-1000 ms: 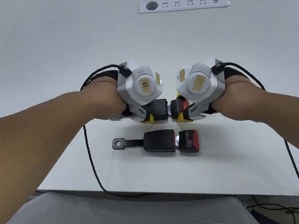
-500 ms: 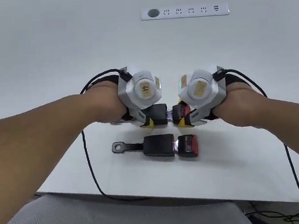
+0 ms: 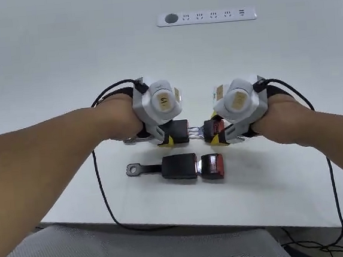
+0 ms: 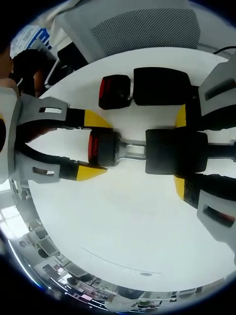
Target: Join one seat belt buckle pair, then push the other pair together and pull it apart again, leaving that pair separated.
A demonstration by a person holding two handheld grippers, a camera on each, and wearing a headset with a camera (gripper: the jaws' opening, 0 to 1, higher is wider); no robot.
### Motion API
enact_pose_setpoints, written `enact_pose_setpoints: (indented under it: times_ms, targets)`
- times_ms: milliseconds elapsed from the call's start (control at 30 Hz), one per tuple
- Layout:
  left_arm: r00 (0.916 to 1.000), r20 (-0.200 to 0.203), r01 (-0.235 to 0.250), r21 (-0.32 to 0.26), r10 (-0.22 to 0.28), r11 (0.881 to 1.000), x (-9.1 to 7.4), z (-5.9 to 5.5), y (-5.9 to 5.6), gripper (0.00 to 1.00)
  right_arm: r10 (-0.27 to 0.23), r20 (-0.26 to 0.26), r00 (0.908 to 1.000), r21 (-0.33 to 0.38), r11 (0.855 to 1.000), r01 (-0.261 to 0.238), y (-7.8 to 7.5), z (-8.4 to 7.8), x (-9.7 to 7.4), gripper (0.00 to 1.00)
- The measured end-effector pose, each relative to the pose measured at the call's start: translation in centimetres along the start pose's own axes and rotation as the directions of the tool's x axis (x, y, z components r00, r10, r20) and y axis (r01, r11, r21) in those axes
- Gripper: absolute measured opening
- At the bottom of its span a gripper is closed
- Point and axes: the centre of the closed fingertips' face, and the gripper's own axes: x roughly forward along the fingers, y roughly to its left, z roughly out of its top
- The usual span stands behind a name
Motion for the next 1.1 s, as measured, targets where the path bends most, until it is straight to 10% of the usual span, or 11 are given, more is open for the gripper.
enact_pose_setpoints:
  times_ms: [600,1100]
  targets:
    - [0.9999,0.004,-0.013,-0.012,0.013,1.0,-0.1,0.1,0.0,0.33,-0.039,-0.095,0.9948,0.048,0.998,0.043,-0.2,-9.1,-5.2,0.34]
    - [0.9981,-0.019,-0.06,-0.033,0.059,0.998,-0.5,0.2,-0.2,0.44,-0.13,-0.15,0.9801,0.037,0.99,0.137,-0.3,-10.1,-6.6,0.43]
